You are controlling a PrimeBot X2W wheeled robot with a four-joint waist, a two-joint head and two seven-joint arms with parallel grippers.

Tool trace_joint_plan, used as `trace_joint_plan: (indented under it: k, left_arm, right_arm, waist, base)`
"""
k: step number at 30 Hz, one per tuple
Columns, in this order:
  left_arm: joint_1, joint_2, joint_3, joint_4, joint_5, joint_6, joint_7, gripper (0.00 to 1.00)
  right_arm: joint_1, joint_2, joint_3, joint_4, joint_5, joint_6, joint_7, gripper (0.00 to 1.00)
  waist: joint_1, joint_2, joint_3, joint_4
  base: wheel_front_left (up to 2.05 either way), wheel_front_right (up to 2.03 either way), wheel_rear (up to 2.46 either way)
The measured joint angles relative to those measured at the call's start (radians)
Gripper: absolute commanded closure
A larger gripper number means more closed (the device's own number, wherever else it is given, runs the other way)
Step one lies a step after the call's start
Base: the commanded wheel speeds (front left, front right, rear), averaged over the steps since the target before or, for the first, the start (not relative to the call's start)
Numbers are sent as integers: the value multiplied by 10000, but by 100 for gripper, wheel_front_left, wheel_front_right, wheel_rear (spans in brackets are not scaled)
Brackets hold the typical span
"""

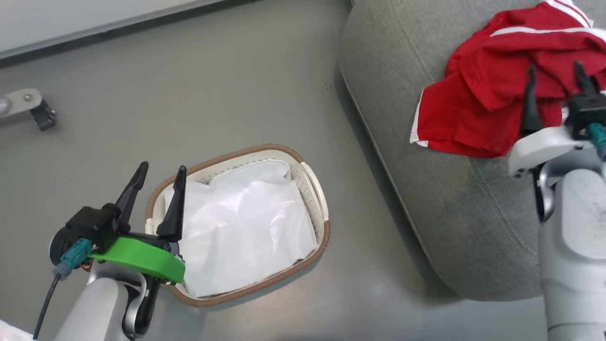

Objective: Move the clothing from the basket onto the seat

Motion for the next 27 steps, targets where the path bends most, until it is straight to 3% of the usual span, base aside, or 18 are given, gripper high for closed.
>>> trace_joint_plan:
  k: [6, 12, 18, 27]
  left_arm:
    - [368, -447, 988, 219, 347, 0, 0, 0]
    - [679, -982, 2034, 454, 857, 0, 2, 0]
    - [1100, -1404, 2964, 353, 1565, 0, 0, 0]
    - [1848, -1762, 3484, 489, 2098, 0, 2, 0]
  right_arm:
    - [913, 48, 1906, -719, 1300, 0, 0, 0]
    - [1634, 65, 3135, -1321, 2169, 0, 0, 0]
    - [2595, 82, 3582, -1386, 2895, 0, 0, 0]
    - [3462, 84, 3825, -1292, 3657, 0, 0, 0]
  waist:
    - [0, 0, -467, 477]
    - [0, 0, -842, 1030]
    - [0, 0, -1159, 1537]
    - [0, 0, -1679, 1860]
  base:
    - [0, 0, 0]
    - [0, 0, 0]
    - [0, 0, 0]
    - [0, 0, 0]
